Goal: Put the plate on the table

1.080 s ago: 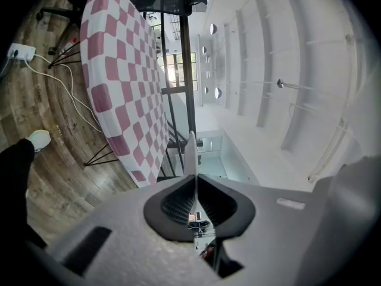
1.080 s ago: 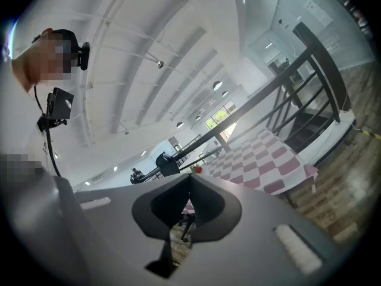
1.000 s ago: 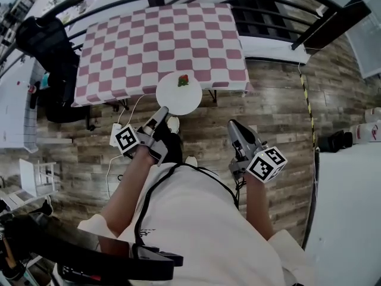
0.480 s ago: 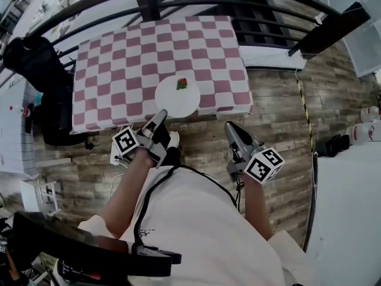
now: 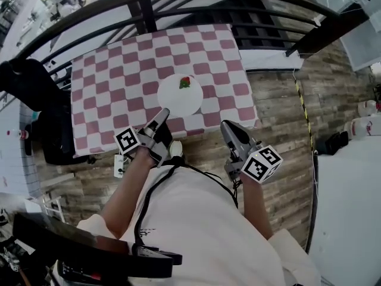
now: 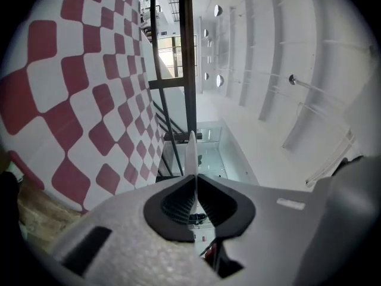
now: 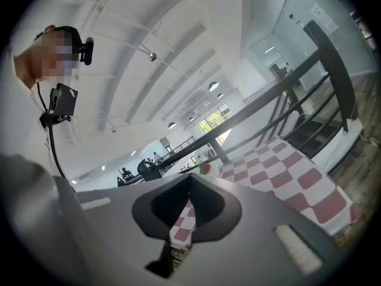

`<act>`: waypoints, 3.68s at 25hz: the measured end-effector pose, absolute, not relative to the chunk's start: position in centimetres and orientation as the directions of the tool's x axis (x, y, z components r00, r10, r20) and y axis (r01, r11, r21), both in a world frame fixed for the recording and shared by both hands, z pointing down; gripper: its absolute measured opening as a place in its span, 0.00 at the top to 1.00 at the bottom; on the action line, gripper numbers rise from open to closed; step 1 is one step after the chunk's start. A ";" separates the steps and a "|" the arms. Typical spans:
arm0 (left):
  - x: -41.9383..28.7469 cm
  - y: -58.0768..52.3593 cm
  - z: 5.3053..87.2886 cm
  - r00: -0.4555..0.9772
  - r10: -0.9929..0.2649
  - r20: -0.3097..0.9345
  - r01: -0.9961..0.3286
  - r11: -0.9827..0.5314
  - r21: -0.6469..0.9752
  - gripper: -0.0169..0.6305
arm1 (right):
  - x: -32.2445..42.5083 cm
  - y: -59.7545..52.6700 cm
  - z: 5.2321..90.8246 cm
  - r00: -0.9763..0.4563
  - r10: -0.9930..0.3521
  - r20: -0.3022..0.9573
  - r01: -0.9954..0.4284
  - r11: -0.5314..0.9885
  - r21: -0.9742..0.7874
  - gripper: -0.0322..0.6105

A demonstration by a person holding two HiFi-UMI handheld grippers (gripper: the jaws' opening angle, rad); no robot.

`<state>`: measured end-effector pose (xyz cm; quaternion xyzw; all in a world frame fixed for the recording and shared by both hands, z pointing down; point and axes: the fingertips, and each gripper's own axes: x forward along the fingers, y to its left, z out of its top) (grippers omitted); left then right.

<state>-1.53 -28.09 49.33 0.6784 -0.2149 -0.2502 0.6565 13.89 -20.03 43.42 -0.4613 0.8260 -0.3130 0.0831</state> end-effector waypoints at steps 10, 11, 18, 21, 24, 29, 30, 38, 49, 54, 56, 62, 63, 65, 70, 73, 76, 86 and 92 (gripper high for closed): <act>-2.2 -34.9 50.5 0.812 -0.582 -0.051 0.047 -0.023 0.999 0.95 | 12.1 -26.6 44.0 -0.536 -0.824 0.182 -0.731 0.346 -0.588 0.94; -2.3 -35.3 50.6 0.813 -0.580 -0.053 0.049 -0.022 0.999 0.95 | 11.9 -27.0 44.0 -0.535 -0.825 0.184 -0.733 0.345 -0.586 0.94; -3.2 -37.3 51.5 0.823 -0.566 -0.050 0.053 -0.010 0.999 0.94 | 10.4 -29.1 44.8 -0.533 -0.819 0.213 -0.745 0.334 -0.578 0.94; -3.4 -38.2 51.7 0.828 -0.559 -0.051 0.053 -0.011 0.999 0.94 | 10.0 -29.9 44.9 -0.526 -0.822 0.216 -0.745 0.324 -0.583 0.94; -3.4 -38.7 52.1 0.832 -0.553 -0.047 0.046 -0.017 0.999 0.94 | 9.7 -30.3 45.0 -0.527 -0.820 0.223 -0.745 0.320 -0.585 0.94; -2.9 -38.9 52.5 0.830 -0.556 -0.043 0.051 -0.002 0.999 0.94 | 9.9 -30.9 44.9 -0.532 -0.818 0.218 -0.741 0.326 -0.586 0.94; -2.8 -38.9 52.7 0.829 -0.557 -0.040 0.048 0.000 0.999 0.94 | 10.1 -31.0 44.9 -0.532 -0.818 0.218 -0.740 0.325 -0.589 0.94; -1.4 -39.8 53.6 0.803 -0.595 -0.037 0.043 -0.005 0.999 0.95 | 12.2 -32.8 46.1 -0.586 -0.775 0.236 -0.714 0.356 -0.604 0.94; -0.6 -41.4 56.6 0.730 -0.679 -0.079 0.069 -0.042 0.997 0.95 | 14.0 -37.0 48.1 -0.700 -0.654 0.285 -0.662 0.446 -0.603 0.94; -1.2 -42.6 59.2 0.702 -0.709 -0.058 0.055 -0.027 0.998 0.95 | 13.5 -38.2 49.8 -0.724 -0.612 0.318 -0.650 0.451 -0.611 0.94; -1.3 -43.3 59.9 0.689 -0.722 -0.062 0.056 -0.033 0.998 0.95 | 13.4 -38.4 50.4 -0.729 -0.600 0.330 -0.647 0.446 -0.618 0.94; -0.9 -45.1 62.4 0.680 -0.731 -0.048 0.039 -0.030 0.999 0.95 | 13.2 -39.2 51.4 -0.736 -0.580 0.349 -0.644 0.444 -0.623 0.94; -0.8 -45.3 62.7 0.679 -0.732 -0.048 0.037 -0.031 0.999 0.95 | 13.1 -39.3 51.4 -0.736 -0.580 0.349 -0.644 0.444 -0.623 0.94; -0.9 -45.6 63.4 0.673 -0.738 -0.046 0.033 -0.032 0.999 0.95 | 13.1 -39.4 51.6 -0.737 -0.577 0.352 -0.646 0.449 -0.617 0.94; -0.8 -46.5 65.2 0.666 -0.745 -0.035 0.031 -0.020 0.999 0.95 | 13.7 -39.6 52.1 -0.726 -0.579 0.371 -0.661 0.441 -0.607 0.94; -0.8 -47.0 66.5 0.659 -0.752 -0.023 0.033 -0.001 0.999 0.95 | 14.0 -39.7 52.4 -0.721 -0.581 0.378 -0.668 0.434 -0.605 0.94; -0.5 -47.3 67.5 0.658 -0.753 -0.012 0.027 0.008 1.000 0.95 | 14.3 -39.5 52.8 -0.715 -0.582 0.387 -0.673 0.427 -0.604 0.94; -0.3 -47.7 70.3 0.658 -0.749 0.075 -0.041 0.064 0.997 0.95 | 14.8 -39.7 54.1 -0.710 -0.579 0.401 -0.677 0.404 -0.615 0.94; -1.2 -47.2 72.6 0.646 -0.740 0.189 -0.121 0.144 0.982 0.95 | 14.9 -40.3 53.9 -0.708 -0.585 0.396 -0.678 0.406 -0.612 0.94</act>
